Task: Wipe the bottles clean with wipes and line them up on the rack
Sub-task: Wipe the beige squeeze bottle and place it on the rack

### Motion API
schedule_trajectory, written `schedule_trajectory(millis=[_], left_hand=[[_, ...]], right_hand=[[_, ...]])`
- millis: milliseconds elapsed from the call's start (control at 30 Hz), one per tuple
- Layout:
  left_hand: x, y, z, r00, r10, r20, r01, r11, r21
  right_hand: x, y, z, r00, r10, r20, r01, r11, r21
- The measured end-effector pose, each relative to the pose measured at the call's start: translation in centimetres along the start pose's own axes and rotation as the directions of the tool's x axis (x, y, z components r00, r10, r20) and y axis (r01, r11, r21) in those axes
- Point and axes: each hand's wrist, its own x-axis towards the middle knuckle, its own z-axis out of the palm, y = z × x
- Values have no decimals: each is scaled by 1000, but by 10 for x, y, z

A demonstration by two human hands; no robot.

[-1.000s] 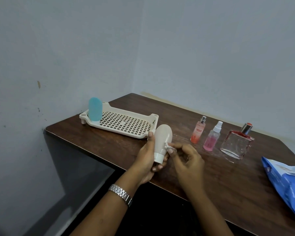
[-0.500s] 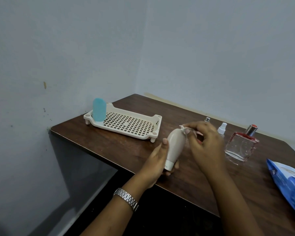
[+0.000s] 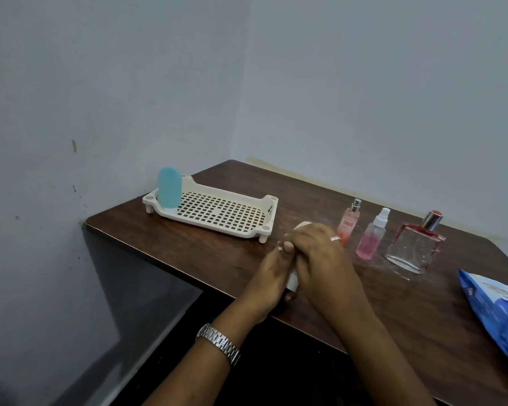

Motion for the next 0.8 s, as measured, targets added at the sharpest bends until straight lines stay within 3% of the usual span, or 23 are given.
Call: schedule_trajectory(millis=[133, 267, 400, 500, 567, 667, 800], left_hand=[[1, 1, 0, 998, -57, 4, 57, 998, -30], [4, -2, -2, 992, -128, 15, 129, 990, -64], [6, -2, -5, 987, -154, 38, 157, 980, -118], [5, -1, -7, 982, -186, 25, 188, 973, -132], [5, 1, -8, 979, -204, -1, 202, 969, -140], [5, 2, -9, 980, -199, -21, 194, 971, -143], [4, 5, -8, 977, -208, -44, 201, 972, -125]], right_hand=[[14, 18, -4, 989, 128, -70, -126, 992, 26], [14, 33, -2, 912, 395, -115, -352, 894, 278], [6, 40, 6, 790, 613, 5, -485, 619, 618], [-3, 30, 8, 709, 690, 146, -467, 305, 830], [-11, 21, 11, 682, 709, 180, -443, 205, 873], [-22, 9, 18, 696, 697, 175, -418, 194, 888], [-29, 4, 21, 739, 670, 70, -398, 350, 848]])
